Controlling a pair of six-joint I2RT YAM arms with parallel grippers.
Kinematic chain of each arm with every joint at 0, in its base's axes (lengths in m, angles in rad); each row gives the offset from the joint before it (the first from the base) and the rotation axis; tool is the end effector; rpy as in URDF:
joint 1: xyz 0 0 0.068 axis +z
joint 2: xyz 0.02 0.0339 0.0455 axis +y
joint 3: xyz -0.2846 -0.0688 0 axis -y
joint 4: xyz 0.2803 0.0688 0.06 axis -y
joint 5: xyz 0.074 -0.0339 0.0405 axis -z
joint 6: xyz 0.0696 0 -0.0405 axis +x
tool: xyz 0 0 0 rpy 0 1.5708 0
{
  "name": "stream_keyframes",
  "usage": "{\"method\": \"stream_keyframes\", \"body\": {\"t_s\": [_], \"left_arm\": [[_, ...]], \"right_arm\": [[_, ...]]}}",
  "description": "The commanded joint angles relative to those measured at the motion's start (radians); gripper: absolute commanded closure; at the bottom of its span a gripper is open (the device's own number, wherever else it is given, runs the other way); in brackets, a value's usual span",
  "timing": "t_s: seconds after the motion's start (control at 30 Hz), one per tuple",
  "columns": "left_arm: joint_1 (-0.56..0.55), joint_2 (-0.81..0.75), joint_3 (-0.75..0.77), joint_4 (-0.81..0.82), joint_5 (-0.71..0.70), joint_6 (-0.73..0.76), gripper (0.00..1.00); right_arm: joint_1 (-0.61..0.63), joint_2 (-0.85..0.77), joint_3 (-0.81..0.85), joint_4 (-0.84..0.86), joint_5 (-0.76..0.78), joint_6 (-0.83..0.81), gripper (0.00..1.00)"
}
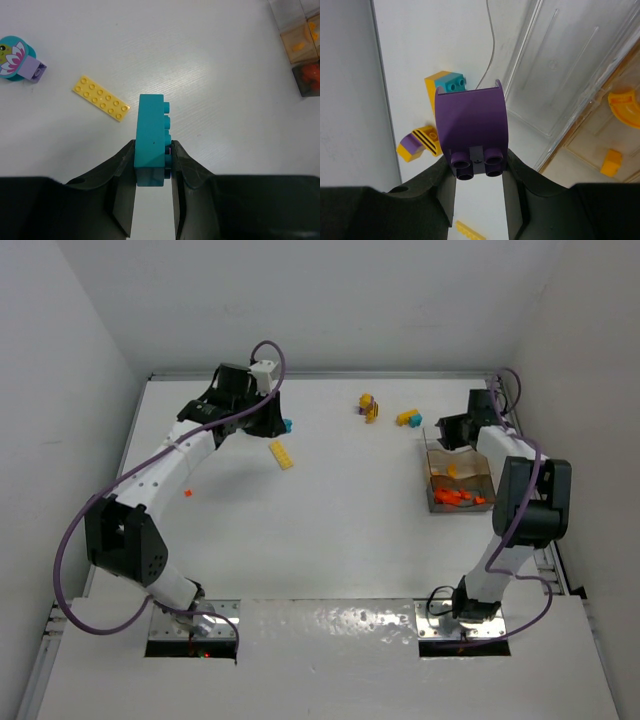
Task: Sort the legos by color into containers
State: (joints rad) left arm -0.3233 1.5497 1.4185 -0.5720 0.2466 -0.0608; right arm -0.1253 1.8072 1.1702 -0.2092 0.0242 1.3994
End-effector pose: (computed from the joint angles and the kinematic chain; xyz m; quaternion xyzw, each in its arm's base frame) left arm 0.3811 -0.1456 0.3294 0.1691 0.8860 -0.1892 0.3882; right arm 0.4392 -0.0570 0.1642 0.6488 0.6733 0.2017 0.2916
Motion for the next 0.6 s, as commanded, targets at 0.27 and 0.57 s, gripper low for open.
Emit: {"method": "stream_keyframes", "body": {"t_s": [0.27,0.57], "left_arm": [[0.016,-0.019,0.017,0.031,-0.007,-0.004,1.0],[0.017,-0.02,0.023,0.023,-0.007,-0.002,1.0]], "right_arm": [[0.0,-0.019,-0.027,0.068,-0.018,0.075,0.67],[0.0,-0.022,-0.015,0.074,-0.009,0.033,0.7]]}}
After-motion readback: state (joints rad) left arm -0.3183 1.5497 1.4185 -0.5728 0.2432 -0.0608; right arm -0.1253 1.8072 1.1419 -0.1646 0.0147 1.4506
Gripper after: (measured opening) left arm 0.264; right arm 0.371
